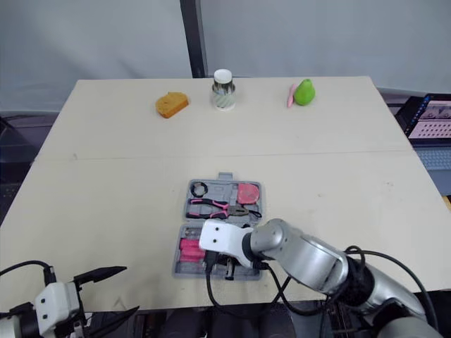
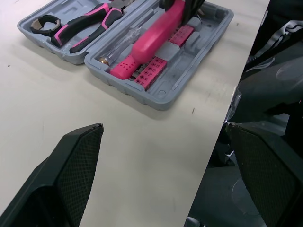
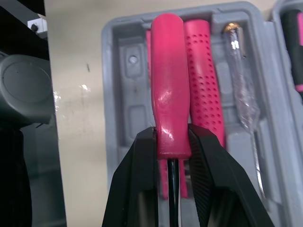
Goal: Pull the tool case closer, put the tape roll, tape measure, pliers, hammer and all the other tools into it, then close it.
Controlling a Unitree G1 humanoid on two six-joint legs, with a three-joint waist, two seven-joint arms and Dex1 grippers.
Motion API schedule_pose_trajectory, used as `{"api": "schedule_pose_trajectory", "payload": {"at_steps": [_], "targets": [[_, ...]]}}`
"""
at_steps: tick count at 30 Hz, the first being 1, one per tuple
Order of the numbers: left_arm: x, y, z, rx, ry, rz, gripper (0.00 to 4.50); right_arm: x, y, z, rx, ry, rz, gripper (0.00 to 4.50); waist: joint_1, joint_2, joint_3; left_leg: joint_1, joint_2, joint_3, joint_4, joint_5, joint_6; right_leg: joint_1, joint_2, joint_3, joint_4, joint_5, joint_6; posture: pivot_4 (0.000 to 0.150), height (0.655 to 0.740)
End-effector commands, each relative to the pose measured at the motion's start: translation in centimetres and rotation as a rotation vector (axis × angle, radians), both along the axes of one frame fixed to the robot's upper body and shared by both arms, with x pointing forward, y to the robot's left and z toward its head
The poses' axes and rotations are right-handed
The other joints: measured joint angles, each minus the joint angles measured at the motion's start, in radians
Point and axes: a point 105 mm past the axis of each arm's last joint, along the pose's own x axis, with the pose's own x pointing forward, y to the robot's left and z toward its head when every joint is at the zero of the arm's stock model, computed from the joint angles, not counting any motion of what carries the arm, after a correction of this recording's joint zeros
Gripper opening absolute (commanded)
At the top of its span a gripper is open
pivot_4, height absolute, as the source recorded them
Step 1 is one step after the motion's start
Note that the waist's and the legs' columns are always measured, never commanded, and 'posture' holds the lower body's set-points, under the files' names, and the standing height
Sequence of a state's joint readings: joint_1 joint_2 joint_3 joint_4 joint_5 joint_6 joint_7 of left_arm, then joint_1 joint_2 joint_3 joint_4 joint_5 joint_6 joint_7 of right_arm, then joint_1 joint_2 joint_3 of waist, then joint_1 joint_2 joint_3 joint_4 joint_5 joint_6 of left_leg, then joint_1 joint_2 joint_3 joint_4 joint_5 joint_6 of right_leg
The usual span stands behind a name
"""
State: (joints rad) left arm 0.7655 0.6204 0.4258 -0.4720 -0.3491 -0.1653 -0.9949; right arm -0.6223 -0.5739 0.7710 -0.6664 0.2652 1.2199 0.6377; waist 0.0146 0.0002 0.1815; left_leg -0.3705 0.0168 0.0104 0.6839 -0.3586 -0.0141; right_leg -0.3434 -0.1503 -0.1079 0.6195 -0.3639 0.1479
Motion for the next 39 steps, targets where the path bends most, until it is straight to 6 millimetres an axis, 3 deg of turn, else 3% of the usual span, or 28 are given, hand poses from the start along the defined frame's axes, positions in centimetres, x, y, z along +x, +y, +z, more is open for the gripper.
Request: {"api": "schedule_pose_trajectory", "payload": {"at_steps": [1, 23, 39], "targets": [[-0.4, -0.4, 0.7, -0.014, -0.02, -0.004, 4.5, -0.7, 0.8, 0.3, 0.004, -0.038, 0.041, 0.38, -0.002, 0.0, 0.0, 0.0, 0.0, 0.0, 0.0, 0.0, 0.0, 0.0, 0.0, 0.0, 0.0, 0.0, 0.0, 0.15, 0.74], [0.2, -0.6, 0.8, -0.011, -0.017, 0.011, 4.5, -1.3, 2.1, -1.2, -0.02, -0.021, 0.109, 0.38, -0.018, 0.0, 0.0, 0.0, 0.0, 0.0, -0.001, 0.0, 0.0, -0.001, 0.0, 0.0, 0.0, 0.0, 0.0, 0.15, 0.74], [0.3, -0.7, 0.7, -0.008, -0.016, 0.006, 4.5, -1.5, 1.9, -2.0, -0.043, -0.007, 0.109, 0.38, -0.019, 0.0, 0.0, 0.0, 0.0, 0.0, -0.001, 0.0, 0.0, -0.001, 0.0, 0.0, 0.0, 0.0, 0.0, 0.15, 0.74]]}}
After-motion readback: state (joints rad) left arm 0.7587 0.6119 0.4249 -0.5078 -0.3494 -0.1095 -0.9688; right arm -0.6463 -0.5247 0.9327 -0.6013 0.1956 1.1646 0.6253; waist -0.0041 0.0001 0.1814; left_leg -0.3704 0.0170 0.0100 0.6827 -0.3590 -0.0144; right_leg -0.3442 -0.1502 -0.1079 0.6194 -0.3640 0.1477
